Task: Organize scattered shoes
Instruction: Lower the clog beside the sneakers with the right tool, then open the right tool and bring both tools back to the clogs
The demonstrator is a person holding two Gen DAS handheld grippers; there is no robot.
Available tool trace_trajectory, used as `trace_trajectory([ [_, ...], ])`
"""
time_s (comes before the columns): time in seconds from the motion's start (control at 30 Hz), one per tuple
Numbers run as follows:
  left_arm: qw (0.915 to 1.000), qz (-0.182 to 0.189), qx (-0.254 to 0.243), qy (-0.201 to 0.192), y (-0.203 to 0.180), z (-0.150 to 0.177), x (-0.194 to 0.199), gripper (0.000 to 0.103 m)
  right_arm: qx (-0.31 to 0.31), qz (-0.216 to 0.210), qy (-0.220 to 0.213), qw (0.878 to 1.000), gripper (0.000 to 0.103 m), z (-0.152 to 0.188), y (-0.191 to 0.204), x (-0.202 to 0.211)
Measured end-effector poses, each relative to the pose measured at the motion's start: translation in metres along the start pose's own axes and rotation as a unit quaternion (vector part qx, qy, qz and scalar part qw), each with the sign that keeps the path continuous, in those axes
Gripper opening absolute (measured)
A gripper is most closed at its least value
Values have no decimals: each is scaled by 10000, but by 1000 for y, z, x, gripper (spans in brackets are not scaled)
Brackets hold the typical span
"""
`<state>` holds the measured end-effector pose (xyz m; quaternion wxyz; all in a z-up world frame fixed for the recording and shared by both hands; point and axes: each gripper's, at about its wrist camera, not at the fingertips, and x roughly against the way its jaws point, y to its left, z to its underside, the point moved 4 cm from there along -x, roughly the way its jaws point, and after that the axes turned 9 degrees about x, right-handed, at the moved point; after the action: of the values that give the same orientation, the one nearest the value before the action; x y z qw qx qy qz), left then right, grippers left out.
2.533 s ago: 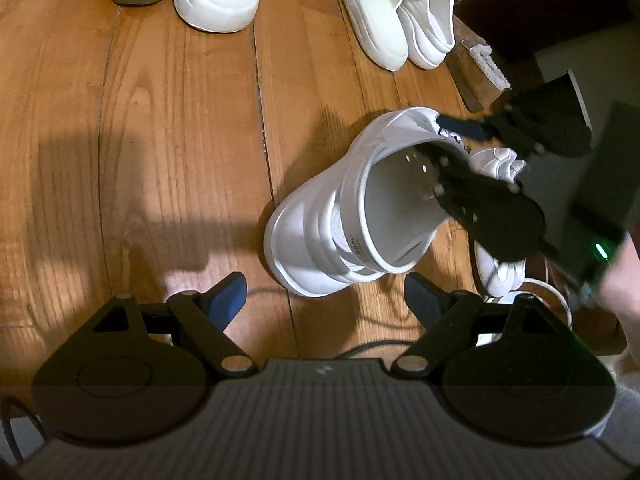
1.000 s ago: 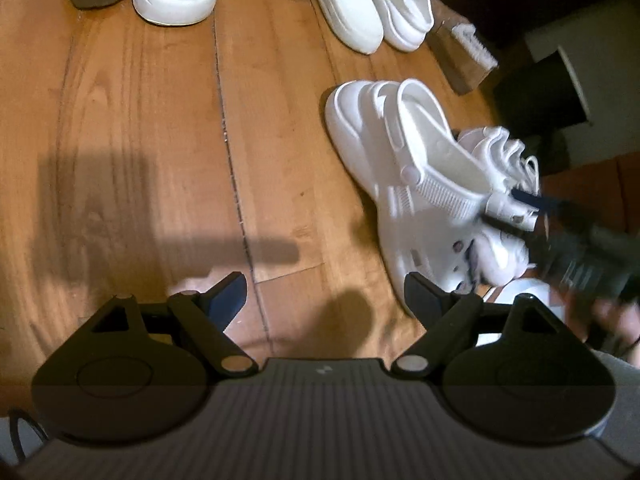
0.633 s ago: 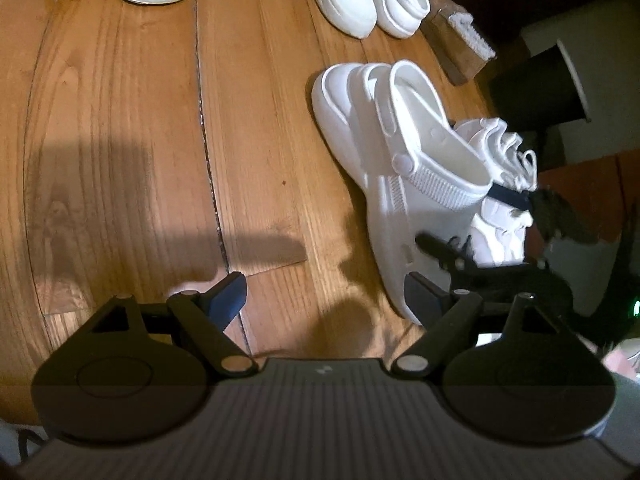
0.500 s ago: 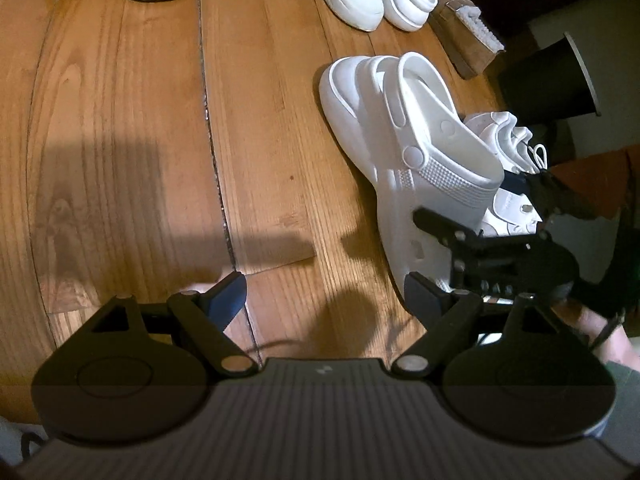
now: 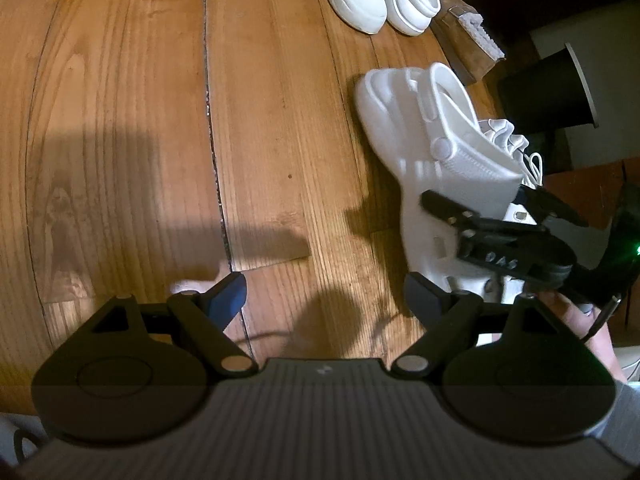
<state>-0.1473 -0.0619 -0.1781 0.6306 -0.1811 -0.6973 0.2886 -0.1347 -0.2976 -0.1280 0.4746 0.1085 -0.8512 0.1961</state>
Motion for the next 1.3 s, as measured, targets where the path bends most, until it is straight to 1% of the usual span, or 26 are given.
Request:
trace_trajectory([
  [0.07,10000,8,-1,7,0,0,1,88,-93,147,60,9998,92,2,-9,1],
  [0.17,10000,-5,-4,8,0,1,1,88,-252,494,208,9982,92,6,-26,1],
  [0.23,10000,-10,1,10,0,0,2,88,-443,750,173,9960,93,9,-41,2],
  [0.27,10000,-22,-1,5,-1,-1,1,88,-491,798,149,9955,93,11,-45,3],
  [0.3,10000,-42,-9,-3,-1,-1,0,88,-567,809,129,9950,93,13,-53,-1],
  [0.33,10000,-59,-16,-6,-1,-1,0,88,-634,713,149,9953,92,14,-61,-7],
  [0.37,10000,-83,-28,0,-1,-1,-2,88,-682,560,195,9959,96,16,-67,-11],
  [0.4,9999,-111,-42,10,-1,0,-3,88,-728,402,244,9962,95,17,-72,-16],
  [0.47,9998,-161,-65,41,-1,1,-5,88,-761,367,357,9958,94,16,-75,-16],
  [0.53,9998,-170,-78,83,-1,1,-7,88,-564,592,306,9962,95,12,-73,-6],
  [0.6,9999,-55,-61,122,-2,2,-6,88,-279,779,217,9963,96,9,-65,6],
  [0.67,9999,44,-52,140,-4,3,-4,88,-73,858,274,9959,103,11,-56,13],
  [0.7,9998,101,-50,141,-5,4,-3,88,27,894,307,9955,102,12,-51,16],
  [0.8,9998,148,-73,132,-7,4,-2,88,348,995,840,9909,102,27,-34,1],
  [0.83,9998,147,-77,133,-8,4,-2,88,427,990,896,9901,102,31,-30,-3],
  [0.9,9998,128,-68,150,-8,5,-4,88,577,953,934,9894,102,40,-24,-10],
  [0.93,9998,120,-68,159,-8,5,-5,88,580,912,807,9909,98,43,-24,-9],
  [1.03,9995,108,-174,251,-11,6,-7,88,558,849,848,9912,92,43,-25,1],
  [1.1,9994,121,-217,231,-13,7,-6,88,631,853,931,9900,93,43,-24,4],
  [1.17,9993,142,-270,196,-16,7,-3,88,844,830,1084,9870,94,45,-19,-1],
  [1.2,9993,138,-301,156,-17,8,-1,88,882,862,1082,9864,93,43,-16,1],
  [1.23,9994,106,-323,112,-18,7,0,88,909,903,1067,9860,89,40,-14,4],
  [1.27,9994,57,-340,69,-18,6,1,88,935,943,1052,9855,90,38,-11,7],
  [1.3,9994,7,-357,25,-18,6,2,88,913,975,850,9874,91,29,-7,21],
])
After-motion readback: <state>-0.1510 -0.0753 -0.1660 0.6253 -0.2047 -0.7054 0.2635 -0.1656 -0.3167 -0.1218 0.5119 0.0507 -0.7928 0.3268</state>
